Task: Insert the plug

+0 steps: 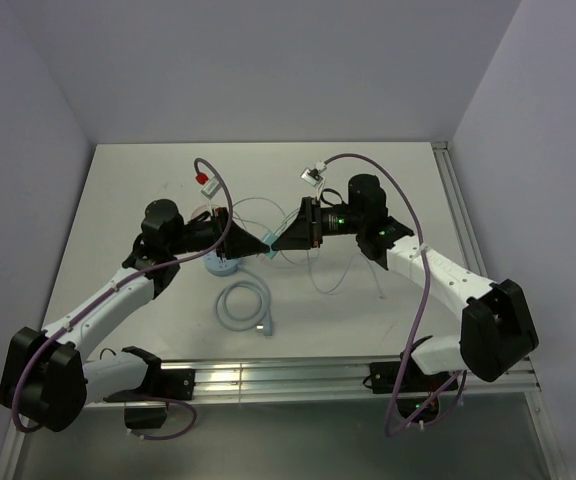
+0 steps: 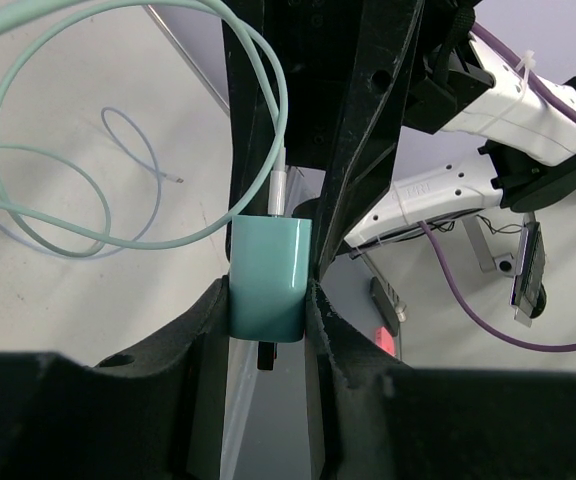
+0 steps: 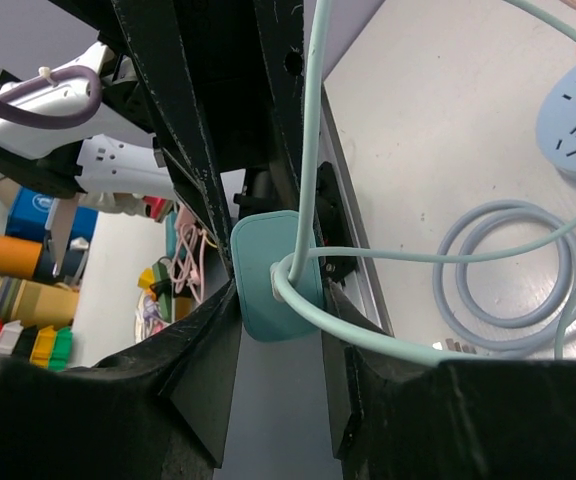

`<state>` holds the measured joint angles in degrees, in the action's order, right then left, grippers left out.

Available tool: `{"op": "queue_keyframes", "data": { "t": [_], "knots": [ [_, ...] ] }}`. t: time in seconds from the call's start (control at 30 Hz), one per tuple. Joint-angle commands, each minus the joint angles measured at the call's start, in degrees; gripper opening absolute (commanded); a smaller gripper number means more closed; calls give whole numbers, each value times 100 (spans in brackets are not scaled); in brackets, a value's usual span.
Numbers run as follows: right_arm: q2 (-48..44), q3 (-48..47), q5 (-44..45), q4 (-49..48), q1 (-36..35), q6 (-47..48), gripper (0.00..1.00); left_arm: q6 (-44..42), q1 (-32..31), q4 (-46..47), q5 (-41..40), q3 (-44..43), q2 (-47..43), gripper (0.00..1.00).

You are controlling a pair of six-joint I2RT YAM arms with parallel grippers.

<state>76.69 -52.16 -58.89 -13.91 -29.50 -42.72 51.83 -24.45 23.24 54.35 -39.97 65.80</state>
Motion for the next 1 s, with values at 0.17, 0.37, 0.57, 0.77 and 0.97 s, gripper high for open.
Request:
{"op": "queue_keyframes", "data": {
  "t": [0.17,0.37,0.57,0.77,0.97],
  "knots": [
    [259,-189,-96,-841,-74,-333,45,20,-51,418,322,15,-225,0],
    [373,-224,-105,-1061,-74,-483,46,46,-51,462,366,24,-226,0],
    [391,-285,0,-991,-74,-360,14,-15,-43,401,349,33,-226,0],
    [329,-917,1203,651,-91,641,0,-621,133,-1144,-984,-134,-515,63],
    [1163,-2455,2477,1847,-100,1371,0,-1167,230,-3228,-3823,-486,-1280,69]
  ]
}}
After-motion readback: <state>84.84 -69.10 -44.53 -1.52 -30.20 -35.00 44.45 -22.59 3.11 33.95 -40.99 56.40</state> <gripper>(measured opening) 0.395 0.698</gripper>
